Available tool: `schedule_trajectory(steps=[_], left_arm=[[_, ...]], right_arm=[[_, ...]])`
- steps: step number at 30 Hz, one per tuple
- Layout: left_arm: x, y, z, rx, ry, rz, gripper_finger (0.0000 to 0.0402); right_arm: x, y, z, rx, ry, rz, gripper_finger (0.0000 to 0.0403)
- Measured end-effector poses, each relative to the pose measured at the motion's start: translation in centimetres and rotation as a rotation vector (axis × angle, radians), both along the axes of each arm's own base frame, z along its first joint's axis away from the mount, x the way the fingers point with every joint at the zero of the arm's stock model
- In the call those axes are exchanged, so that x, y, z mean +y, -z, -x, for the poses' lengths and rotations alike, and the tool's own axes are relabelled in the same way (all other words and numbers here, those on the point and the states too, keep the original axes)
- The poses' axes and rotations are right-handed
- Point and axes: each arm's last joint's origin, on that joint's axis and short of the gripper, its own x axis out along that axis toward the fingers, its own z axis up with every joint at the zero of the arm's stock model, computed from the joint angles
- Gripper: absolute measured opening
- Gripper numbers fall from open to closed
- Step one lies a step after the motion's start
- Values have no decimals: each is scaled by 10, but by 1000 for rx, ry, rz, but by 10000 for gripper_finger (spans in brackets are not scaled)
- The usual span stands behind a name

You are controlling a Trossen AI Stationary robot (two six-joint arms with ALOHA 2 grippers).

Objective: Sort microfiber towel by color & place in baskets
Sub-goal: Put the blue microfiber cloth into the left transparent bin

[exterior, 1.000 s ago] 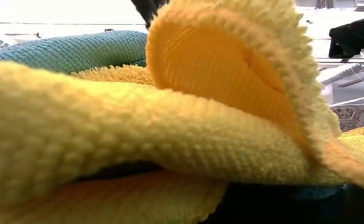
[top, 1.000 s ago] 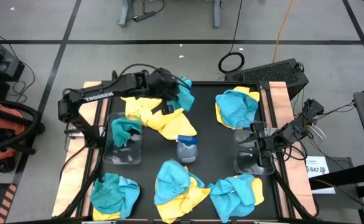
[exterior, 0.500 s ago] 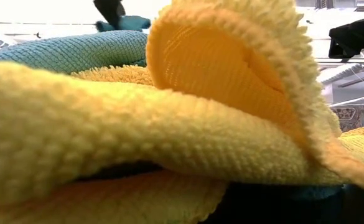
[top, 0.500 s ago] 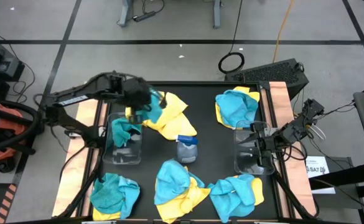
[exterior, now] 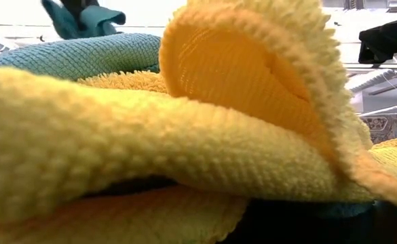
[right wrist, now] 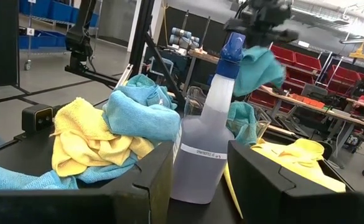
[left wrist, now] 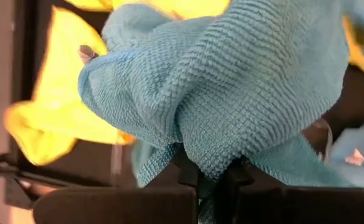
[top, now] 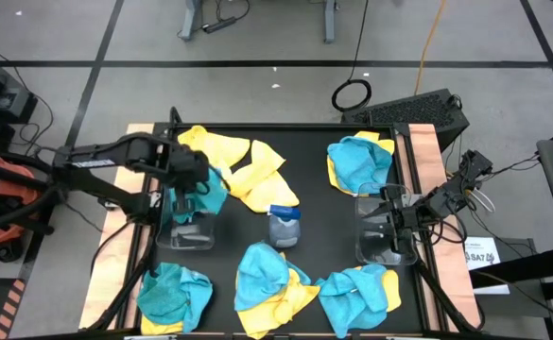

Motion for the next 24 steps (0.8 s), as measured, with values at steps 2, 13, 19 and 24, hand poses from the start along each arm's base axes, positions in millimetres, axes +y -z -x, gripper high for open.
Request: schedule_trajectory(steps=[2, 13, 19, 24], left_arm=[[-4, 12, 3, 43, 1, 25, 19], [-14, 84, 23, 323, 8, 63, 24], [-16, 121, 26, 381, 24, 115, 25], [-17, 147, 27, 380, 33, 149, 26]], right_arm=[[0, 0, 0, 1, 0, 0, 146], [0, 0, 0, 2, 0, 1, 146], [0, 0, 0, 1, 0, 1, 146], [0, 0, 0, 2, 0, 1, 146]])
